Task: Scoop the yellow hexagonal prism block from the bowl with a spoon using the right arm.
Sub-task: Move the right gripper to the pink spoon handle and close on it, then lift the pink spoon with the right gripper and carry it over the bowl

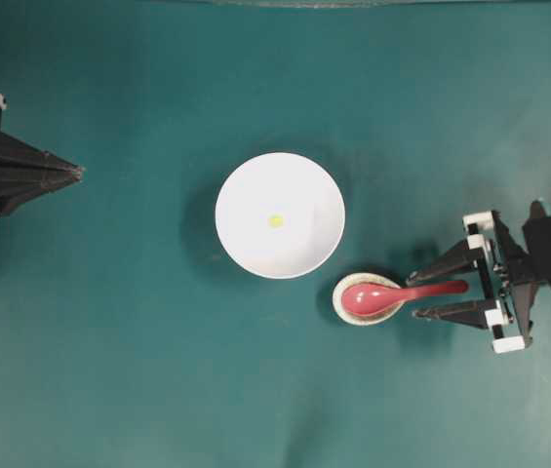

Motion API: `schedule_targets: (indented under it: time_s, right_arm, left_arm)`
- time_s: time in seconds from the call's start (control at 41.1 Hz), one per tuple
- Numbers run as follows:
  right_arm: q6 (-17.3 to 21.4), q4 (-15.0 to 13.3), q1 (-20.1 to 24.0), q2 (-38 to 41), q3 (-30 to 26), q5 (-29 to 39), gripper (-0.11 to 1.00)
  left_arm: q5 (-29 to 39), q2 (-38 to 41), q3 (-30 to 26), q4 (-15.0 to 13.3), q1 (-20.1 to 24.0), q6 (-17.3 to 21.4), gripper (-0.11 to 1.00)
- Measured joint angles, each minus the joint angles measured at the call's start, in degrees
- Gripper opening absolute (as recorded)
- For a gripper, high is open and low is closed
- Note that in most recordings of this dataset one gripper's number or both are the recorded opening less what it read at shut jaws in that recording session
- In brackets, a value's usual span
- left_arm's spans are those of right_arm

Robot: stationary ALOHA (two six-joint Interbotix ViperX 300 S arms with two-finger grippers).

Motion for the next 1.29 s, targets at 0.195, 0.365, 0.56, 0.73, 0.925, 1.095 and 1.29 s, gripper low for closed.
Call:
schedule_targets:
  time_s: [0.195, 0.365, 0.56, 0.73, 0.925, 1.095, 1.29]
  right_arm:
    - [0.2, 0.5, 0.0, 3.8, 0.0, -1.1, 0.55]
    - [0.2, 0.8, 0.0, 6.0, -0.4, -1.1, 0.55]
    - [0.2, 0.9, 0.0, 6.8, -0.5, -1.1, 0.55]
    - [0.2, 1.1, 0.0, 6.8, -0.4, 0.0, 0.55]
    - [0.2, 2.1, 0.0, 6.7, -0.5, 1.1, 0.55]
    - [0.2, 2.2, 0.0, 6.8, -0.5, 1.1, 0.55]
    - [0.2, 2.3, 0.0, 6.8, -0.5, 1.1, 0.48]
  left_arm:
    - [0.0, 0.0, 0.0, 0.0, 0.0, 0.0, 0.01]
    - [-0.1, -0.1, 0.0, 0.0, -0.1, 0.0, 0.01]
    - [-0.1, 0.0, 0.0, -0.1, 0.0, 0.0, 0.01]
    - [-0.1, 0.0, 0.0, -0.1, 0.0, 0.0, 0.01]
    - [-0.1, 0.1, 0.0, -0.1, 0.0, 0.0, 0.01]
    - [-0.1, 0.1, 0.0, 0.0, -0.1, 0.0, 0.01]
    - [0.0, 0.2, 0.0, 0.0, 0.0, 0.0, 0.01]
